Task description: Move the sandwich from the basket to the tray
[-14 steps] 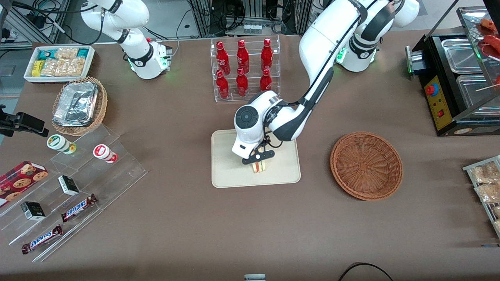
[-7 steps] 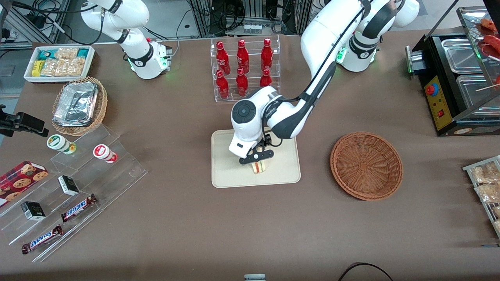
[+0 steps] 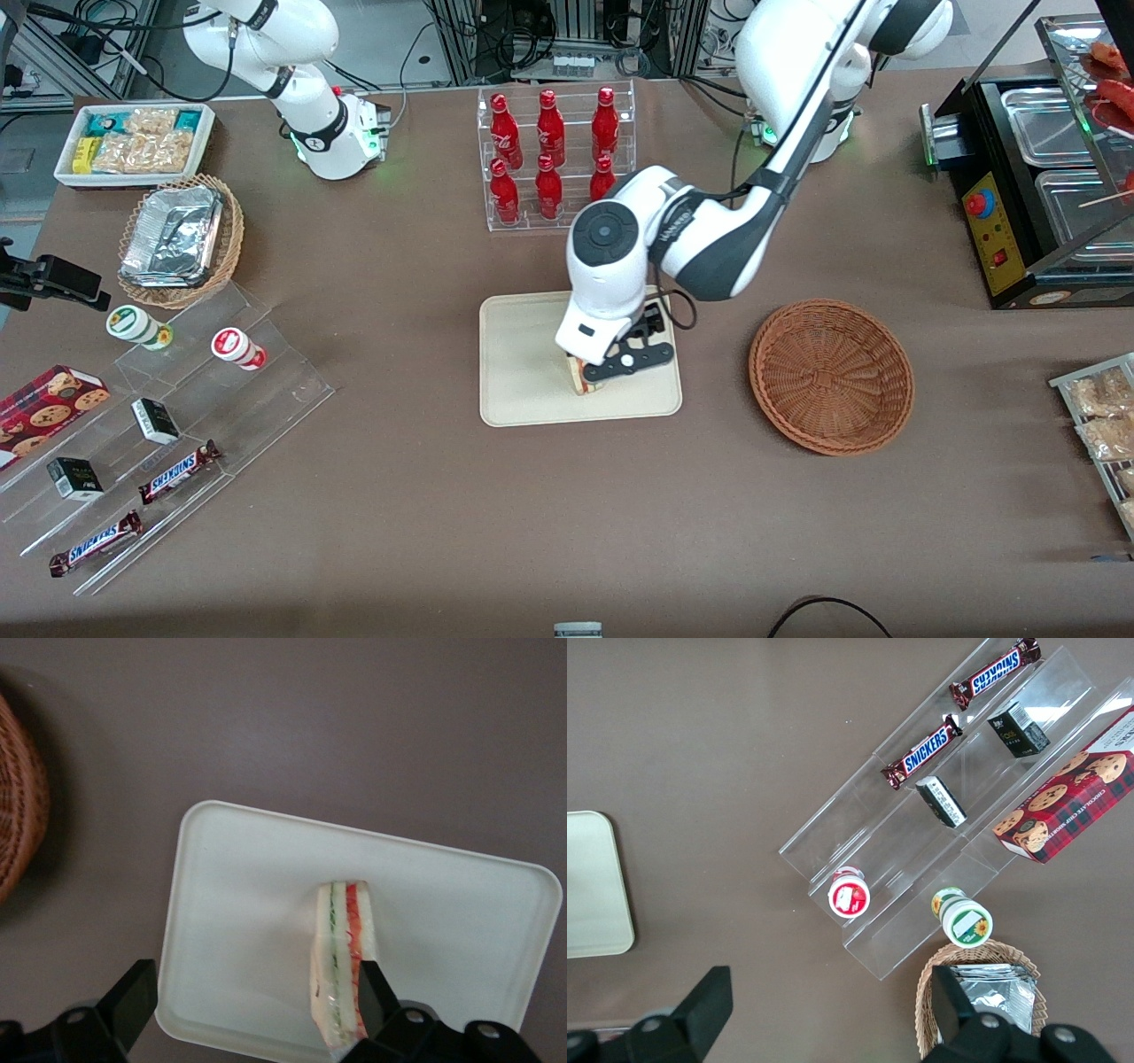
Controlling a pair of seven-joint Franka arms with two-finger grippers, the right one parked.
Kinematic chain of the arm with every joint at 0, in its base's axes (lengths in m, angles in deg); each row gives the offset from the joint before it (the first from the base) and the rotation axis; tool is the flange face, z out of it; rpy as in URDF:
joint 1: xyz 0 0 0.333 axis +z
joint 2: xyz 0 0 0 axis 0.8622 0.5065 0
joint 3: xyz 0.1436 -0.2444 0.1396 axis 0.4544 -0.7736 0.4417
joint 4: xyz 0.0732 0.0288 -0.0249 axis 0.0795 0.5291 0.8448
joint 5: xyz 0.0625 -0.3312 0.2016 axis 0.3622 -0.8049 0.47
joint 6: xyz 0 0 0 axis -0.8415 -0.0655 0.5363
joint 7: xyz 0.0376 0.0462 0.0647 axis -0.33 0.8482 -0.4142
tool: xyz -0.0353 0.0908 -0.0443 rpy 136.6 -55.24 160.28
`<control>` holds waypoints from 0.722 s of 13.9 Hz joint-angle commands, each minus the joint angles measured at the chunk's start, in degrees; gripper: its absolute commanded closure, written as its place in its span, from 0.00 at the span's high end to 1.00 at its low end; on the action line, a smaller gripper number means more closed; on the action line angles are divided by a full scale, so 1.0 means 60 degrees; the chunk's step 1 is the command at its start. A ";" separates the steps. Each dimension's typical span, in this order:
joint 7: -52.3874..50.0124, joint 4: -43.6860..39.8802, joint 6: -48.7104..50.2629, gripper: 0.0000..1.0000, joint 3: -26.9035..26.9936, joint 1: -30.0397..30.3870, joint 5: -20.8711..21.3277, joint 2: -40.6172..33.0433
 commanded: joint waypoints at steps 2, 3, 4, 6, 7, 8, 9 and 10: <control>0.1624 0.1028 0.0100 1.00 -0.0045 0.0779 0.0114 -0.0668; 0.2092 0.1438 0.0084 1.00 -0.0045 0.1215 0.0129 -0.0975; 0.2663 0.1848 0.0084 1.00 -0.0045 0.1582 0.0144 -0.1326; 0.3908 0.2902 -0.0134 1.00 -0.0060 0.2416 0.0129 -0.2204; 0.4595 0.3429 -0.0368 1.00 -0.0074 0.2856 0.0071 -0.2673; 0.5284 0.3942 -0.0515 1.00 -0.0060 0.3179 -0.0017 -0.3127; 0.5900 0.4281 -0.0516 1.00 -0.0060 0.3545 -0.0061 -0.3494; 0.6239 0.4386 -0.0400 1.00 -0.0060 0.3752 -0.0279 -0.3744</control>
